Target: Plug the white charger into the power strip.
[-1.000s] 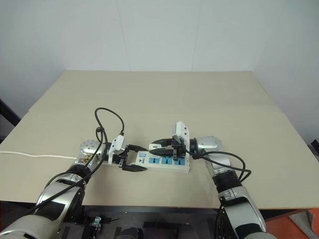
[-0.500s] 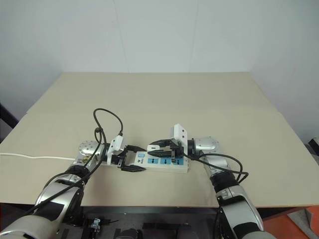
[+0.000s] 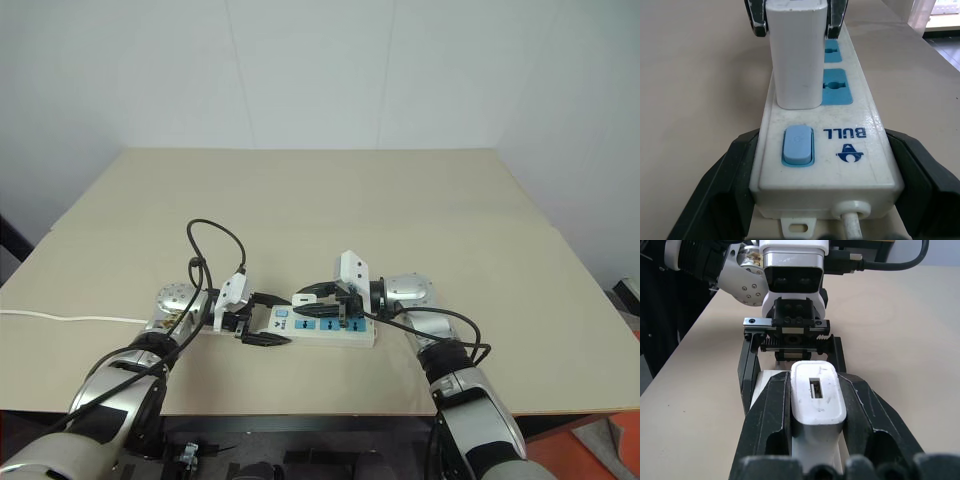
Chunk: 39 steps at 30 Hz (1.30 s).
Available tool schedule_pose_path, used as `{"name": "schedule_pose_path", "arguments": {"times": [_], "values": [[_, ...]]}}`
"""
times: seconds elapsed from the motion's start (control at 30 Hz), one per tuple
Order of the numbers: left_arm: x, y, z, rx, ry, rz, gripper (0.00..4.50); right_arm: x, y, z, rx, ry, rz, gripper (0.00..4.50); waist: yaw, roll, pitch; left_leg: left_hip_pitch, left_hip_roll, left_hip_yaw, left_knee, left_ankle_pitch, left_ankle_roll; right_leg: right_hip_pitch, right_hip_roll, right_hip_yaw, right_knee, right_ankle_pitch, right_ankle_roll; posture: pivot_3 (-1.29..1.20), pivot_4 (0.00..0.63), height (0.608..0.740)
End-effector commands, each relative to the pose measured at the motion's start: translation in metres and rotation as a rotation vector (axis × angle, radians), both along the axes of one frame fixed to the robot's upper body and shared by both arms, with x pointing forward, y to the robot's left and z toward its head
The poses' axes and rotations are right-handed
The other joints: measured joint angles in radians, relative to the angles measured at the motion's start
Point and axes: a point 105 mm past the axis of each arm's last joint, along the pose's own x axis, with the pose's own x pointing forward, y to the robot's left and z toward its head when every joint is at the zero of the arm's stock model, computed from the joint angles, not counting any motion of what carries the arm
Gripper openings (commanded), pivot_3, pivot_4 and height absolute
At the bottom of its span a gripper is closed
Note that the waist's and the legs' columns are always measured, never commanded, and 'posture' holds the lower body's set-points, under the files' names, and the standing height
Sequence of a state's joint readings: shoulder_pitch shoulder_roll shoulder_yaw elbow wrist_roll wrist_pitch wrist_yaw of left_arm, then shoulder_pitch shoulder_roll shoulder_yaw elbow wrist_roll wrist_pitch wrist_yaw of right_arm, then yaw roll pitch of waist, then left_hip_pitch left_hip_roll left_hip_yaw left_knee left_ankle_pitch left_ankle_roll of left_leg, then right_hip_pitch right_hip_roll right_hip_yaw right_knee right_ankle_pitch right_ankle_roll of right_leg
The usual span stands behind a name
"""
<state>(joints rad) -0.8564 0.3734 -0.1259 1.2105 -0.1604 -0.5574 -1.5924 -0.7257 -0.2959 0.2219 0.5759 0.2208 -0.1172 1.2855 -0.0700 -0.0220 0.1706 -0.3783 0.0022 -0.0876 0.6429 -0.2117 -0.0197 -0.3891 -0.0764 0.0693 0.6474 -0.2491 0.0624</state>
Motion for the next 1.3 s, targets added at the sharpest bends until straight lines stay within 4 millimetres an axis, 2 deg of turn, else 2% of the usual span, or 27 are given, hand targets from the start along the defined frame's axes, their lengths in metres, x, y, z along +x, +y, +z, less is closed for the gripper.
{"name": "schedule_pose_path", "arguments": {"times": [0.03, 0.1, 0.37, 0.43, 0.5, 0.57, 0.73, 0.87, 1.03, 1.13, 1.2, 1.3], "values": [[-0.003, 0.003, -0.002, 0.024, 0.003, -0.024, 3.28, -0.001, -0.01, -0.034, -0.069, 0.134, -0.044, 1.14, 0.0, 0.0, 0.0, 0.0, 0.0, 0.0, 0.0, 0.0, 0.0, 0.0, 0.0, 0.0, 0.0, 0.0, 0.0, 0.0, 0.15, 0.74], [-0.004, 0.003, -0.003, 0.023, 0.003, -0.023, 3.28, 0.0, -0.011, -0.032, -0.062, 0.124, -0.054, 1.89, 0.001, 0.0, 0.0, 0.0, 0.0, 0.0, 0.0, 0.0, 0.0, 0.0, 0.0, 0.0, 0.0, 0.0, 0.0, 0.0, 0.15, 0.74], [-0.003, 0.002, -0.003, 0.021, 0.008, -0.021, 3.28, 0.0, -0.016, -0.028, -0.05, 0.083, -0.054, 4.4, 0.002, -0.001, -0.001, -0.001, 0.0, 0.0, 0.0, 0.0, 0.0, -0.001, 0.0, 0.0, -0.001, 0.0, 0.0, 0.0, 0.15, 0.74], [-0.003, 0.002, -0.004, 0.044, 0.049, -0.02, 3.28, 0.0, -0.017, -0.027, -0.05, 0.073, -0.056, 4.46, 0.002, -0.001, -0.001, -0.001, 0.0, 0.0, 0.0, 0.0, 0.0, -0.001, 0.0, 0.0, -0.001, 0.0, 0.0, 0.0, 0.15, 0.74], [-0.001, 0.001, -0.003, 0.04, 0.066, -0.016, 4.04, 0.001, -0.018, -0.027, -0.052, 0.068, -0.061, 4.5, 0.002, -0.001, -0.001, -0.001, 0.0, 0.0, 0.0, 0.0, 0.0, -0.001, 0.0, 0.0, -0.001, 0.0, 0.0, 0.0, 0.15, 0.74], [0.001, -0.001, 0.002, 0.009, 0.045, -0.011, 4.48, 0.001, -0.02, -0.027, -0.055, 0.065, -0.064, 4.5, 0.002, -0.001, -0.001, -0.001, 0.0, 0.0, 0.0, 0.0, 0.0, -0.001, 0.0, 0.0, -0.001, 0.0, 0.0, 0.0, 0.15, 0.74], [0.004, 0.0, 0.015, -0.017, 0.0, -0.016, 4.48, 0.001, -0.023, -0.023, -0.054, 0.047, -0.065, 4.5, 0.004, -0.001, -0.001, -0.002, 0.0, 0.0, 0.0, 0.0, 0.0, -0.001, 0.0, 0.0, -0.001, 0.0, 0.0, 0.0, 0.15, 0.74], [0.004, 0.01, 0.043, -0.084, -0.072, -0.017, 4.48, -0.001, -0.034, -0.004, -0.035, -0.051, -0.068, 4.5, 0.004, -0.001, 0.0, -0.004, 0.0, 0.0, 0.0, 0.0, 0.0, -0.002, 0.0, 0.0, -0.001, 0.0, 0.0, 0.0, 0.15, 0.74], [-0.003, 0.036, 0.074, -0.125, -0.148, 0.0, 4.48, -0.019, -0.066, 0.028, -0.08, -0.259, -0.002, 4.5, 0.004, -0.001, 0.002, -0.013, 0.0, 0.0, 0.0, 0.0, 0.0, -0.013, -0.001, 0.0, 0.0, 0.002, -0.004, 0.0, 0.15, 0.74], [-0.012, 0.06, 0.091, -0.132, -0.142, 0.034, 4.48, -0.029, -0.095, 0.044, -0.146, -0.307, -0.016, 4.5, 0.002, 0.0, 0.008, -0.015, 0.0, 0.0, 0.0, 0.0, 0.0, -0.015, 0.0, 0.0, 0.001, 0.003, -0.004, 0.0, 0.15, 0.74], [-0.017, 0.071, 0.094, -0.102, -0.132, 0.052, 4.48, -0.033, -0.11, 0.048, -0.198, -0.318, -0.034, 4.5, 0.001, 0.001, 0.009, -0.015, 0.0, 0.0, 0.0, 0.0, 0.0, -0.015, 0.0, 0.0, 0.001, 0.002, -0.004, 0.0, 0.15, 0.74], [-0.027, 0.099, 0.084, -0.029, -0.067, 0.127, 4.48, -0.044, -0.143, 0.053, -0.293, -0.274, -0.089, 4.5, 0.004, 0.002, 0.01, -0.014, 0.0, 0.0, 0.0, 0.0, 0.0, -0.015, 0.0, 0.0, 0.0, 0.002, -0.005, 0.0, 0.15, 0.74]]}}
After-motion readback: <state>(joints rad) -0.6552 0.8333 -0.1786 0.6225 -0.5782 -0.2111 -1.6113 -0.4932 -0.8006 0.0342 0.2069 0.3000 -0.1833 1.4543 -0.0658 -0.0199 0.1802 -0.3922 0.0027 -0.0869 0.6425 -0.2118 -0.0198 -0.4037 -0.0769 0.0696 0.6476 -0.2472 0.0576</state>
